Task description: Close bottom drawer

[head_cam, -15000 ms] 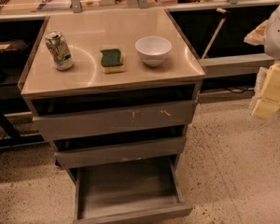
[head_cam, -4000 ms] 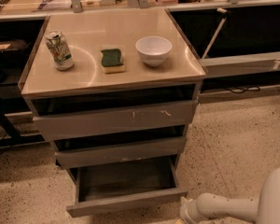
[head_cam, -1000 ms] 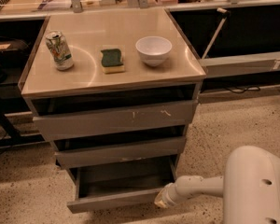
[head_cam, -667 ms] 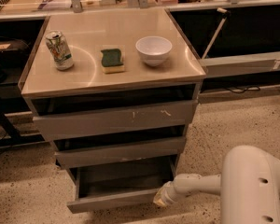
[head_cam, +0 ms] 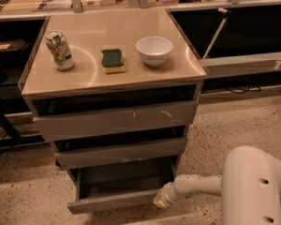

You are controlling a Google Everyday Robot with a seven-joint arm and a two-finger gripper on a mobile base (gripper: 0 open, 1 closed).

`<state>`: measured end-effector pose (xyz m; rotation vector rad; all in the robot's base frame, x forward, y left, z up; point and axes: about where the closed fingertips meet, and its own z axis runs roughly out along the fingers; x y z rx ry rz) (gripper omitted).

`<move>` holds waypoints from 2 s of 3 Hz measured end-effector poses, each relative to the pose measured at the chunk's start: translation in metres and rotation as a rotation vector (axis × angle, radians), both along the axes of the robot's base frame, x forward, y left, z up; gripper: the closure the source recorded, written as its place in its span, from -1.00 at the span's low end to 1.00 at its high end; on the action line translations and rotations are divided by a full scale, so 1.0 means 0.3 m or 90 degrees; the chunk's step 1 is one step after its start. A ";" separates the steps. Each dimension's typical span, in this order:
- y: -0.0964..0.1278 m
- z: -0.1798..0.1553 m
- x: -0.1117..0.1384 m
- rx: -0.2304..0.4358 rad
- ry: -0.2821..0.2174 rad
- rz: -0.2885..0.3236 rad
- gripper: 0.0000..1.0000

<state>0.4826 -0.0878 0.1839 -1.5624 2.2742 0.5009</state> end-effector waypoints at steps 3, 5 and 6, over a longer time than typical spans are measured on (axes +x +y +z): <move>0.001 0.000 -0.001 0.000 0.000 0.000 -1.00; 0.001 -0.001 -0.001 0.000 0.000 0.000 -0.63; 0.001 -0.001 -0.001 0.000 0.000 0.000 -0.16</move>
Offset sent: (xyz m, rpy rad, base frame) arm 0.0000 0.0000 0.0000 0.0000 0.0000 0.0000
